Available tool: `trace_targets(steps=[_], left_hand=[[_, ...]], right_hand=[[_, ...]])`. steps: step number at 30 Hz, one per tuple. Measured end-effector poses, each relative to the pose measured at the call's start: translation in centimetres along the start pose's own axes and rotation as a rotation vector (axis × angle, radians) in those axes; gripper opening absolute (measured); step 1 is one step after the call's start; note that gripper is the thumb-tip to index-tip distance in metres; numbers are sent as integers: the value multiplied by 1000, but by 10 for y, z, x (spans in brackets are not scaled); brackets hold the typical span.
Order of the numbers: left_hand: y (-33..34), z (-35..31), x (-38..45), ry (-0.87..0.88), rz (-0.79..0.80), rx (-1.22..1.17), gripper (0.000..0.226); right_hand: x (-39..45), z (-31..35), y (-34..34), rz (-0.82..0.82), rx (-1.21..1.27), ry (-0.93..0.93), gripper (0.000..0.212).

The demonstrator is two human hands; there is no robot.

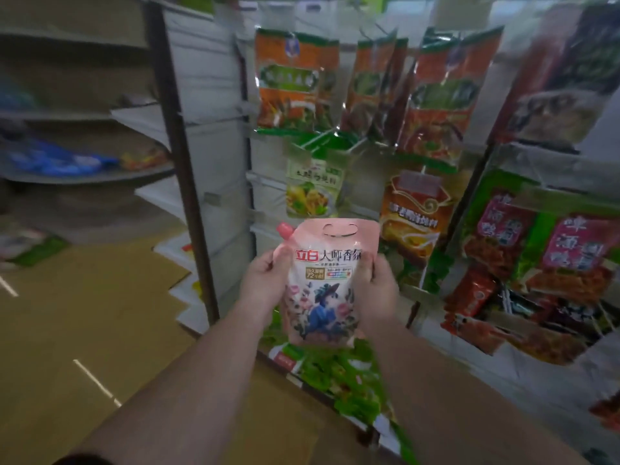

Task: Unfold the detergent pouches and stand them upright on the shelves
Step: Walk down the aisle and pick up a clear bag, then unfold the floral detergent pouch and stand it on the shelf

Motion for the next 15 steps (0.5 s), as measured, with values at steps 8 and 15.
trace_targets(steps=[8,15], left_hand=[[-91,-41,-81,44,-360,-200,25],[-180,-74,-178,94,-641,-116,23]], right_hand=[[-46,84,46,268,64,-216,38],[-128,139,94,567,204,-254,39]])
Point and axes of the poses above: each hand's wrist, its own x-axis towards the middle knuckle, its own y-axis out of the palm, z = x × y, the point moved 7 cm from there along x, towards the middle knuckle, and after that the axes turned 1 degree about -z, right-handed, at the moved point
